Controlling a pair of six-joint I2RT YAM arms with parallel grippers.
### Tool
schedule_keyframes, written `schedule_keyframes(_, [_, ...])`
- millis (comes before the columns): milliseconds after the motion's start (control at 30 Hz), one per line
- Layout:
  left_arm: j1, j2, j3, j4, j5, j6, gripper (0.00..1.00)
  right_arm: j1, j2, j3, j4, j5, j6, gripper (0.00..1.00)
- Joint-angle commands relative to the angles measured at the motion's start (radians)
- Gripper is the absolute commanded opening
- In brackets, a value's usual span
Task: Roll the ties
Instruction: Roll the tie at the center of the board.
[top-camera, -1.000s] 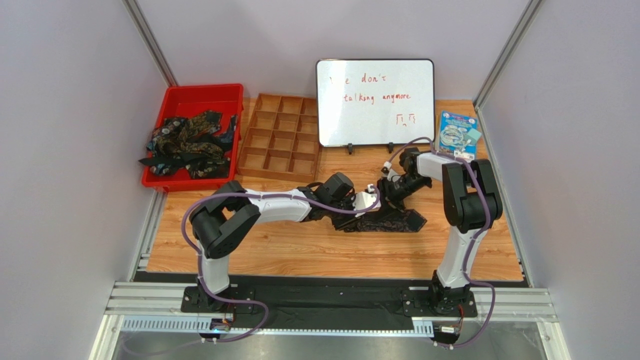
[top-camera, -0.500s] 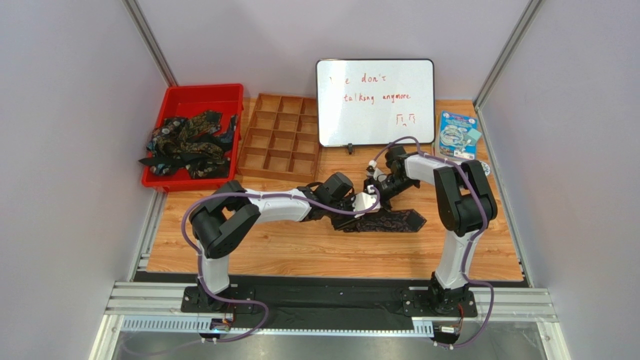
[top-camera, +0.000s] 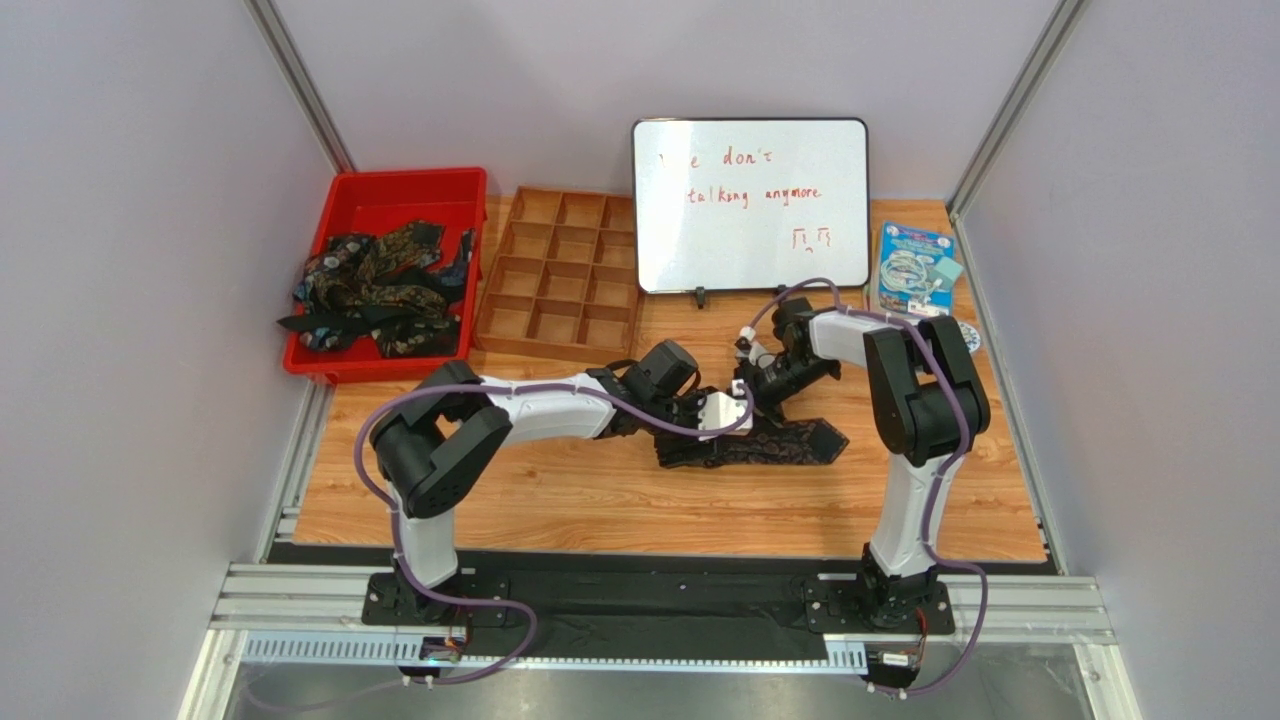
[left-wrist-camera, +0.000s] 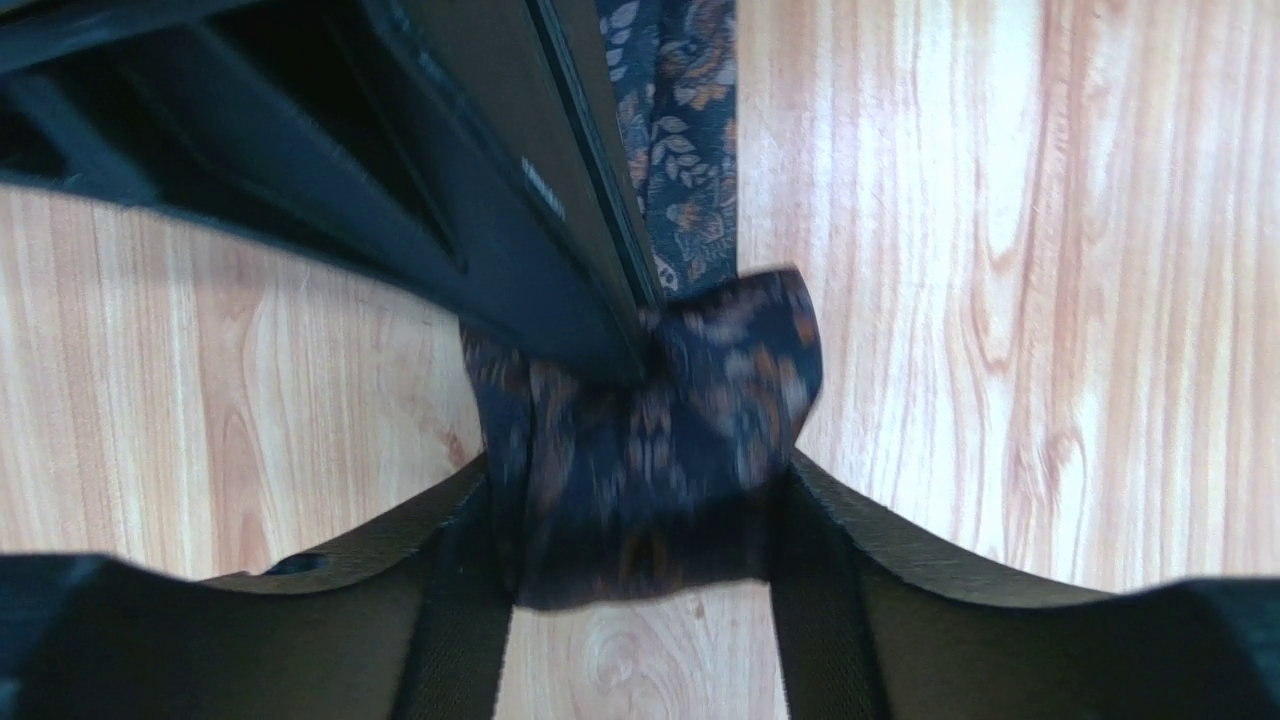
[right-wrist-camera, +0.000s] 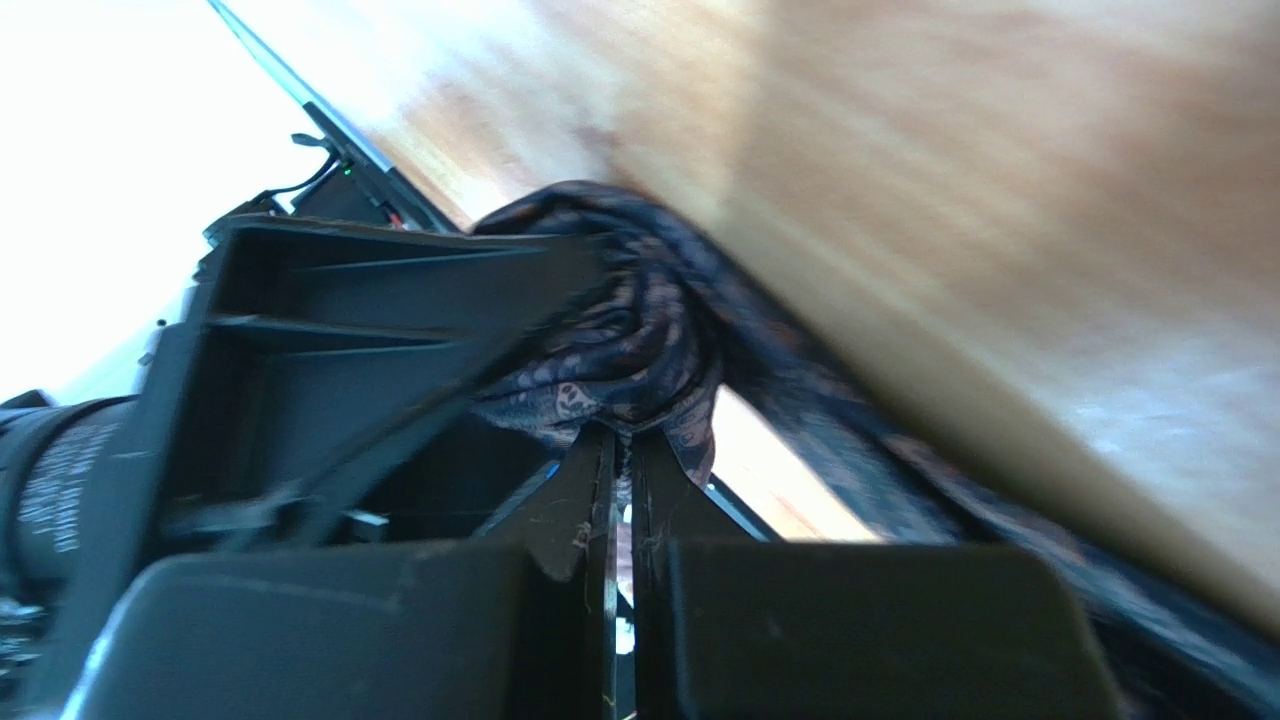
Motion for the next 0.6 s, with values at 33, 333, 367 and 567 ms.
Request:
schedule_keyframes(33, [0.023,-0.105,0.014,-0.029,0.08,0.015,0.68,-0.033,0.053,-0.02,0.044,0.162,-0.061,0.0])
schedule_keyframes(333, [0.023,-0.133,-0.019,0.056,0.086,-0.045,0.75,-0.054,0.09,-0.017,0.056,0.216,-0.086,0.0])
schedule_keyframes(367, [0.024,-0.13,-0.021,0.064,0.094,-0.052,0.78,-0.056,0.095,-0.014,0.055,0.221,-0.086,0.0])
schedule_keyframes(567, [0.023,-0.088,-0.032,0.148,0.131,-0.068,0.81,-0.062,0.118,-0.009,0.052,0.242,-0.078,0.0])
